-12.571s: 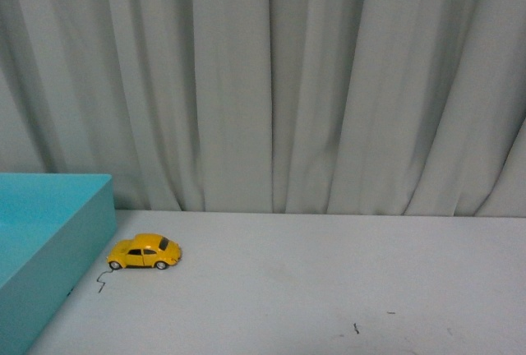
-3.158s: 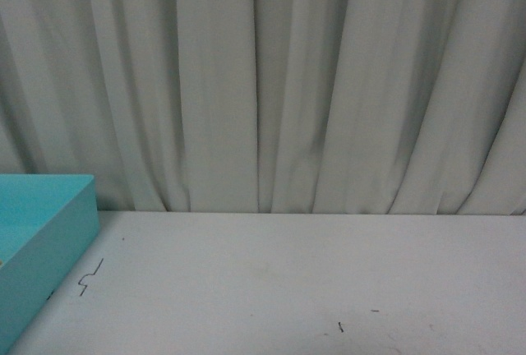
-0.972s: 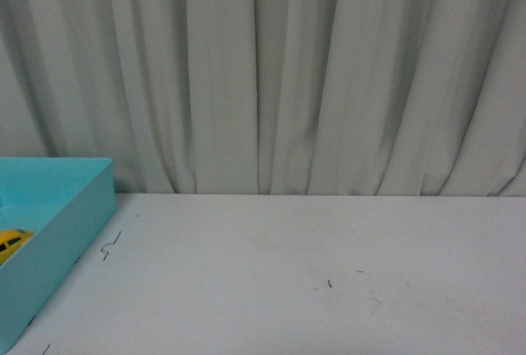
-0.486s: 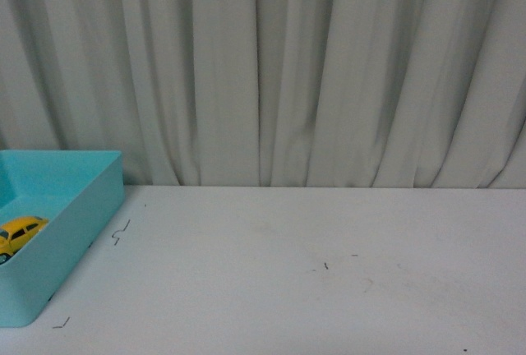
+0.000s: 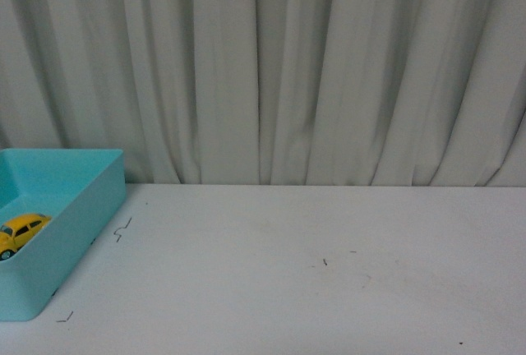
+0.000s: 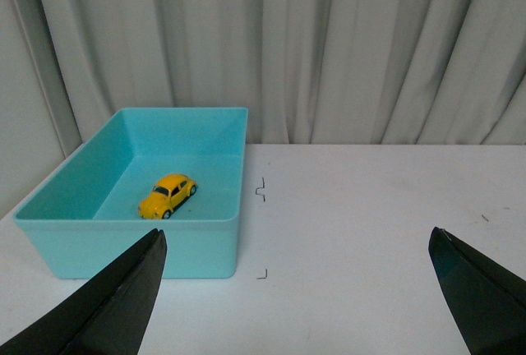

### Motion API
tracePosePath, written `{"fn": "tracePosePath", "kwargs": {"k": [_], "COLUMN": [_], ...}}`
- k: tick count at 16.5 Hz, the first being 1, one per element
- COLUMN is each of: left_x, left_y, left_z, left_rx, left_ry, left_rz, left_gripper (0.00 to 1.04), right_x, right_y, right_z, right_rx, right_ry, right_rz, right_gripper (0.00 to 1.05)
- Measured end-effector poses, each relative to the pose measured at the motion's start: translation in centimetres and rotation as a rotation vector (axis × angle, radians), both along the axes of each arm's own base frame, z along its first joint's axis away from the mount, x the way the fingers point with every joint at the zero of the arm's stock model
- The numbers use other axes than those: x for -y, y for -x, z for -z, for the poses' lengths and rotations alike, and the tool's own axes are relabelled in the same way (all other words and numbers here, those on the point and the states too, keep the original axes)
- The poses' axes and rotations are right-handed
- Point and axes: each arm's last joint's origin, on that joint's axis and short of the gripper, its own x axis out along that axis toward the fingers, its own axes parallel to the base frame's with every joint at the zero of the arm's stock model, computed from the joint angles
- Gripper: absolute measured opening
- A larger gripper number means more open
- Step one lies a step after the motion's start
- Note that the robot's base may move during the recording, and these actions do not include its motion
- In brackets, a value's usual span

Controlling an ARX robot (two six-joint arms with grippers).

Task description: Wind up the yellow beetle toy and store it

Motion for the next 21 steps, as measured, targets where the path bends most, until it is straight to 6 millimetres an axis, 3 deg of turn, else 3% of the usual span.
{"fn": "tracePosePath", "kwargs": {"k": [21], "left_x": [0.0], "left_y": [0.0], "left_z": [0.0], "left_rx": [0.0], "left_ry": [0.002], "left_rz": [0.0], "left_gripper": [0.98], "right_x": [0.0], "right_y": [0.0], "right_z": [0.0], "right_rx": [0.0], "right_ry": [0.0], "right_rz": [-0.001], "right_gripper": [0.98]}}
